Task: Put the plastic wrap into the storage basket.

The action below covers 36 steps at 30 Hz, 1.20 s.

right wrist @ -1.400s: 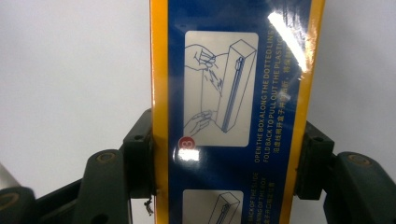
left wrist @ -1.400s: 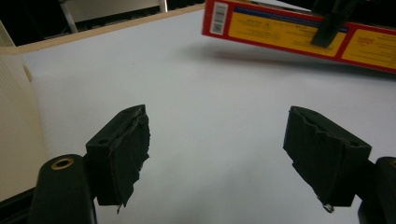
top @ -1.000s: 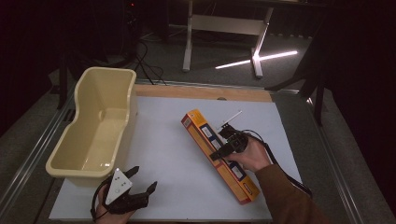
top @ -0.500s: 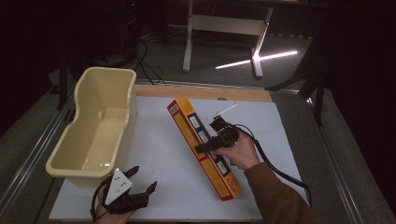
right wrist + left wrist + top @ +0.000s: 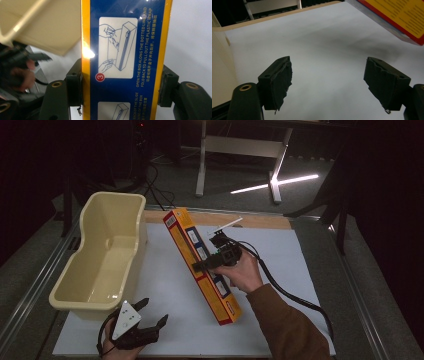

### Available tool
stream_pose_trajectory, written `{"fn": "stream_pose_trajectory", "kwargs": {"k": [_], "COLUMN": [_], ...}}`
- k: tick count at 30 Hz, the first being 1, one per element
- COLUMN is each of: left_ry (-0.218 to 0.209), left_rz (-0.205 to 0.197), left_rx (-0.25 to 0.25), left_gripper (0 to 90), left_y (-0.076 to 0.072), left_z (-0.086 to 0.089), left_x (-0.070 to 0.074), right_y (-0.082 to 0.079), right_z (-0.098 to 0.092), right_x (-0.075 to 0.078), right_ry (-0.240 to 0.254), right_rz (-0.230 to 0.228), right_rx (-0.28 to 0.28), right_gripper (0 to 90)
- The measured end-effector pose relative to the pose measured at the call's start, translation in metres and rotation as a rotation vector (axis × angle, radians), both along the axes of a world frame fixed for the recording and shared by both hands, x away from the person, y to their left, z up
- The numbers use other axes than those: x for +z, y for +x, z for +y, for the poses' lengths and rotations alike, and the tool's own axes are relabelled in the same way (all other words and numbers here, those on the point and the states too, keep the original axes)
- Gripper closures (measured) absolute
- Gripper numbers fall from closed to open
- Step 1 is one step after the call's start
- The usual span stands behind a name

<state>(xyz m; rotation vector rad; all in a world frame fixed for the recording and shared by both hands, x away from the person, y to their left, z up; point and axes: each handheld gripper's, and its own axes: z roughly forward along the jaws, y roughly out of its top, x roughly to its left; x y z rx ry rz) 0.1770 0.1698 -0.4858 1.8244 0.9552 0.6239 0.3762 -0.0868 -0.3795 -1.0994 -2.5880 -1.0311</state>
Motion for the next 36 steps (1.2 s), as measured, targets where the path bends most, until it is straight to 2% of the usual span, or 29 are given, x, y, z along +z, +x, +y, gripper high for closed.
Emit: {"fn": "stream_pose_trajectory", "kwargs": {"k": [7, 8, 14, 17, 20, 25, 28, 31, 34, 36], "left_ry": [-0.001, 0.000, 0.000, 0.001, 0.000, -0.001, -0.004, 0.003, 0.016, 0.033], "left_rz": [-0.004, -0.007, -0.008, -0.011, -0.013, -0.014, -0.015, -0.018, -0.021, -0.029], "left_rx": [-0.001, 0.000, 0.000, 0.001, 0.001, 0.001, 0.001, 0.000, -0.001, -0.003], "left_gripper": [22.5, 22.5, 22.5, 22.5, 22.5, 22.5, 22.5, 22.5, 22.5, 22.5], "left_y": [-0.001, -0.001, -0.001, -0.001, -0.001, -0.001, -0.001, -0.001, -0.001, -0.002], "left_z": [0.000, 0.000, 0.000, 0.000, 0.000, 0.000, 0.000, 0.000, -0.001, -0.003], "left_x": [0.001, 0.001, 0.000, 0.000, 0.000, 0.000, 0.000, 0.001, 0.001, 0.000], "right_y": [0.007, 0.010, 0.017, 0.023, 0.030, 0.039, 0.042, 0.046, 0.048, 0.049], "right_z": [0.018, 0.023, 0.031, 0.039, 0.041, 0.046, 0.054, 0.062, 0.071, 0.076], "right_x": [0.017, 0.021, 0.028, 0.034, 0.033, 0.029, 0.031, 0.033, 0.037, 0.038], "right_ry": [0.068, 0.094, 0.133, 0.152, 0.213, 0.263, 0.263, 0.291, 0.297, 0.330], "right_rz": [0.002, 0.013, 0.021, 0.013, 0.058, 0.108, 0.106, 0.135, 0.130, 0.144], "right_rx": [-0.006, -0.009, -0.024, -0.051, -0.080, -0.118, -0.120, -0.121, -0.126, -0.129], "right_gripper": [39.2, 39.2, 39.2, 39.2, 39.1, 39.1, 39.2, 39.2, 39.1, 39.1]}}
